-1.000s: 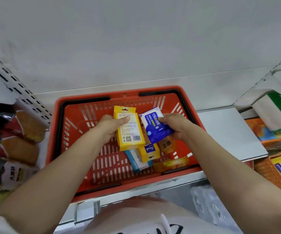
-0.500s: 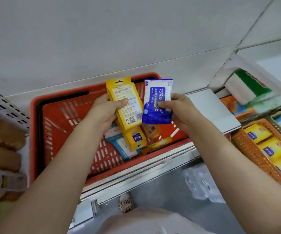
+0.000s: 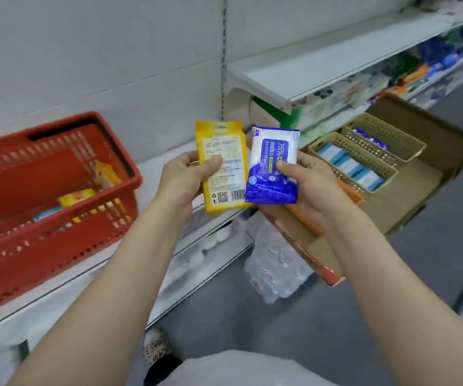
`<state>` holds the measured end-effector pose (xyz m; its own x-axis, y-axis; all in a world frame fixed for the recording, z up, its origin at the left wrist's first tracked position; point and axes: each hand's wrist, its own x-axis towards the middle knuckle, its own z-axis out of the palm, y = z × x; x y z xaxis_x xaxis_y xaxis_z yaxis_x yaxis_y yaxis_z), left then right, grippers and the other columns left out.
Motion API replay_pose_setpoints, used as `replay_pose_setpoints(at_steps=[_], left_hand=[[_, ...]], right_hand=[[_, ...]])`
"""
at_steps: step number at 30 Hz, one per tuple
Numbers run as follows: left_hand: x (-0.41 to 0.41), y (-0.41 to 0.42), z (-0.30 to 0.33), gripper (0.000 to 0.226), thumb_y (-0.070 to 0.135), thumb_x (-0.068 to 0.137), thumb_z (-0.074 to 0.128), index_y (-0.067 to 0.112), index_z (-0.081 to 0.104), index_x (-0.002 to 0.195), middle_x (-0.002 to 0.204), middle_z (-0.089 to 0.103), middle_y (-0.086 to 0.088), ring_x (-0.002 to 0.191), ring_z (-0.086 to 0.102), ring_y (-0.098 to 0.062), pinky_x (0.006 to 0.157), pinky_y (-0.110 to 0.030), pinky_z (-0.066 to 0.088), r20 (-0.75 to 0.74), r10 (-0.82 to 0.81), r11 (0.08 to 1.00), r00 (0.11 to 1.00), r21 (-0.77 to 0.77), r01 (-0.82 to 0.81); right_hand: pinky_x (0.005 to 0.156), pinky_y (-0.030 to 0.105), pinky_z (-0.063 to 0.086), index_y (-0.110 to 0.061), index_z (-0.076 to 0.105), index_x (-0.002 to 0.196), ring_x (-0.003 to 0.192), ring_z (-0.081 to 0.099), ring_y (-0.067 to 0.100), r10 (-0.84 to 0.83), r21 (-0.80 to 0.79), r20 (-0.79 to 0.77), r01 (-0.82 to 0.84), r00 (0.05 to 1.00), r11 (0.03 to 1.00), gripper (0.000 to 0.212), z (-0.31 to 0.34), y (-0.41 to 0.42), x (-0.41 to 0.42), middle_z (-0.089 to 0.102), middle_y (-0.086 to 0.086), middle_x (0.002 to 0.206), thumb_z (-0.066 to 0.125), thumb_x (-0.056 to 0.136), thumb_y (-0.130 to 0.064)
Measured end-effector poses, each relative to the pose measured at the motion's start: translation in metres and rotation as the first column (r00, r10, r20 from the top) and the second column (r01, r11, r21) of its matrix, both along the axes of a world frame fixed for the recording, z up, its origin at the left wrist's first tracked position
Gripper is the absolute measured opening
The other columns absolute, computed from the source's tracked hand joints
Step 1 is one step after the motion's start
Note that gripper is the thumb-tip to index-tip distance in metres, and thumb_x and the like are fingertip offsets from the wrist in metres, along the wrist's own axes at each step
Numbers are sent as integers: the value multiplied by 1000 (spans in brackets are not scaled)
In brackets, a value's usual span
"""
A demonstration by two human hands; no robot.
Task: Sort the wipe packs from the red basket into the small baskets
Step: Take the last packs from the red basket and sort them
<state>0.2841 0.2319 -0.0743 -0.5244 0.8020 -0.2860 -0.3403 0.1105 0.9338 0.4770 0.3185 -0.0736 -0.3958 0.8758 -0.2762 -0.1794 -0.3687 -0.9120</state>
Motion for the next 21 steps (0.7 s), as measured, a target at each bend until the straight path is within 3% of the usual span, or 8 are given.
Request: replay_pose_setpoints(at_steps=[2,5,10,14,17,21], left_hand=[[64,18,-16,23,7,85,72,7,64,106,93,75,-10,73,75,-21,55,-30,58,38,-48,998,998,-28,50],[151,47,-34,20,10,86,72,10,65,104,97,75,-13,78,75,-25,63,-38,61,82,-143,986,986,-76,149],[256,97,-42,36,14,83,76,13,59,115,103,74,-13,78,75,-26,58,-38,59,152,-232,960,961,-120,251],[314,149,-46,37,25,83,77,15,61,115,91,77,-8,77,75,-25,55,-36,58,165,-365,908,916,-154,390],[353,201,-60,27,34,96,60,12,65,112,97,76,-12,84,74,-26,63,-40,61,233,-462,850,855,-158,503],[401,285,-89,15,23,97,59,18,65,110,92,75,-9,75,70,-20,75,-38,57,182,-584,772,791,-178,610]], right_hand=[[66,40,60,-3,61,112,79,74,28,-54,0,58,54,997,999,29,-9,3,65,75,17,98,68,85,2],[75,45,61,-4,61,111,81,74,29,-135,-13,149,138,980,990,27,-24,6,144,74,18,99,68,86,3],[72,42,61,-10,62,105,81,74,27,-216,-31,256,231,942,972,17,-40,29,231,74,13,98,66,90,-4],[61,31,59,-15,61,104,73,73,20,-281,-81,228,306,932,949,13,-51,65,276,74,7,94,62,93,-8],[63,33,60,-11,60,112,75,72,22,-284,-191,194,320,939,928,16,-57,105,316,73,9,95,57,96,-9],[65,35,60,-7,61,119,83,72,25,-292,-328,117,315,949,891,24,-59,171,378,73,16,108,56,96,-12]])
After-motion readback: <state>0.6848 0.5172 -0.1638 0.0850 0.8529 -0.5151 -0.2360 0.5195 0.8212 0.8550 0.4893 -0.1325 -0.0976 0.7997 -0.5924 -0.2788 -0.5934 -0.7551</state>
